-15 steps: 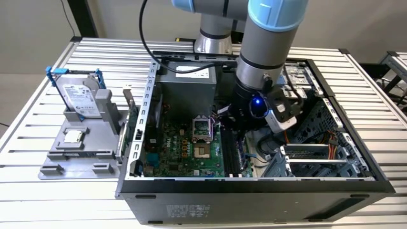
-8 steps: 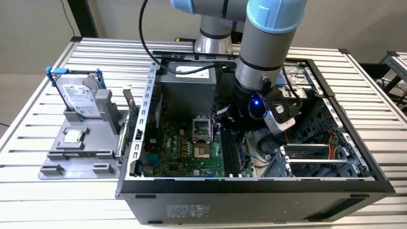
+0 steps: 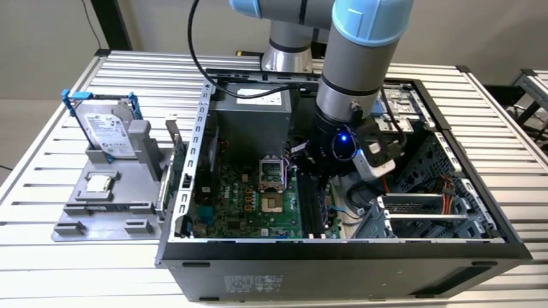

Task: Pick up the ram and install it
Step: 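Insert the ram into the slot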

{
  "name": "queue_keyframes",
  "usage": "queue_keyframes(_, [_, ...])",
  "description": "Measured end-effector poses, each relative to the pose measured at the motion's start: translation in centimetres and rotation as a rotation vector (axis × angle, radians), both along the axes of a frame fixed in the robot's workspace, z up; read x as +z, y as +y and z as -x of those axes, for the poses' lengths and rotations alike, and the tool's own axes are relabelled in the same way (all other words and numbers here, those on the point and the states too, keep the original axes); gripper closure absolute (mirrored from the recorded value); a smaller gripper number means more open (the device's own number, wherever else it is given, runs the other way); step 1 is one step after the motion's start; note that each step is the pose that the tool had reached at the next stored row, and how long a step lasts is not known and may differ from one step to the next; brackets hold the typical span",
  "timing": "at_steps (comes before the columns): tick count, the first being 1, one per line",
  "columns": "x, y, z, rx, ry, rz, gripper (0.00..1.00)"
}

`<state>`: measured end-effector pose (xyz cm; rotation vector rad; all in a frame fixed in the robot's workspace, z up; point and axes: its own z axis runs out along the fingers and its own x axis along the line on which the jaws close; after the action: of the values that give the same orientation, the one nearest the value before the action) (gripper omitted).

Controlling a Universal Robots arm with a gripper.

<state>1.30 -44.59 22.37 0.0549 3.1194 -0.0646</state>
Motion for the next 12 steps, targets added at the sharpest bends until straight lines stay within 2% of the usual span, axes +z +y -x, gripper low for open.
queue_keyframes(6, [-0.02, -0.05, 0.12, -0.002, 0.0001, 0.0002, 1.00])
queue_keyframes(12, [-0.43, -0.06, 0.13, -0.003, 0.0002, 0.0005, 1.00])
